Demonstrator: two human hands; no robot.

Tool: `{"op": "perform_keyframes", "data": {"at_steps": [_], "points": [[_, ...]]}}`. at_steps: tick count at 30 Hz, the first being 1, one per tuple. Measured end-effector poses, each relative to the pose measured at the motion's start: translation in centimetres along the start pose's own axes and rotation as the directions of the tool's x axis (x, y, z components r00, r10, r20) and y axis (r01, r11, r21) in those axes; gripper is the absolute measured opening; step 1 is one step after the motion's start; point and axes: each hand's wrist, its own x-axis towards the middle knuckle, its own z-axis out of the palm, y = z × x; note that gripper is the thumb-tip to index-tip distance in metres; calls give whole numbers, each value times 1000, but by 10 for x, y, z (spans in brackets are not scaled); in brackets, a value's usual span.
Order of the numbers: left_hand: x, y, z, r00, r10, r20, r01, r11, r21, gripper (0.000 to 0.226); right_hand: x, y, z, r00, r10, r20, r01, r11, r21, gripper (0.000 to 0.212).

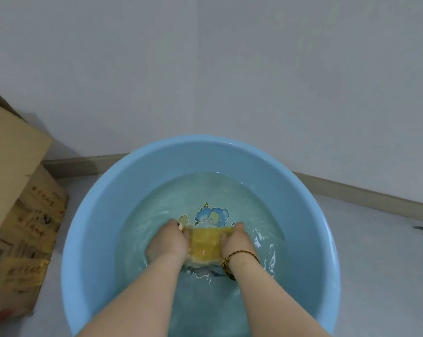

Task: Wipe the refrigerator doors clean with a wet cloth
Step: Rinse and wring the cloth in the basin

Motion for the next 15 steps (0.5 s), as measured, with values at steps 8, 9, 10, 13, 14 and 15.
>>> {"op": "perform_keyframes", "data": {"at_steps": [8,9,10,13,14,15], "points": [[7,16,-19,987,-78,141,159,605,-780,38,-34,-27,-18,931,-273,-241,347,868,355,24],[5,20,-21,988,-76,133,152,578,-802,41,-43,-32,-16,903,-328,-278,412,846,339,23],[3,23,-25,990,-67,127,143,553,-821,41,-52,-38,-12,877,-381,-294,464,832,305,21],[-5,29,-32,993,-29,115,114,498,-860,35,-56,-50,-3,863,-420,-282,482,850,211,20],[-10,32,-33,996,-11,86,79,524,-848,32,-51,-54,-6,881,-382,-279,448,864,232,21],[-14,36,-34,999,19,43,25,560,-828,32,-45,-57,-9,903,-330,-275,402,874,273,23]]}}
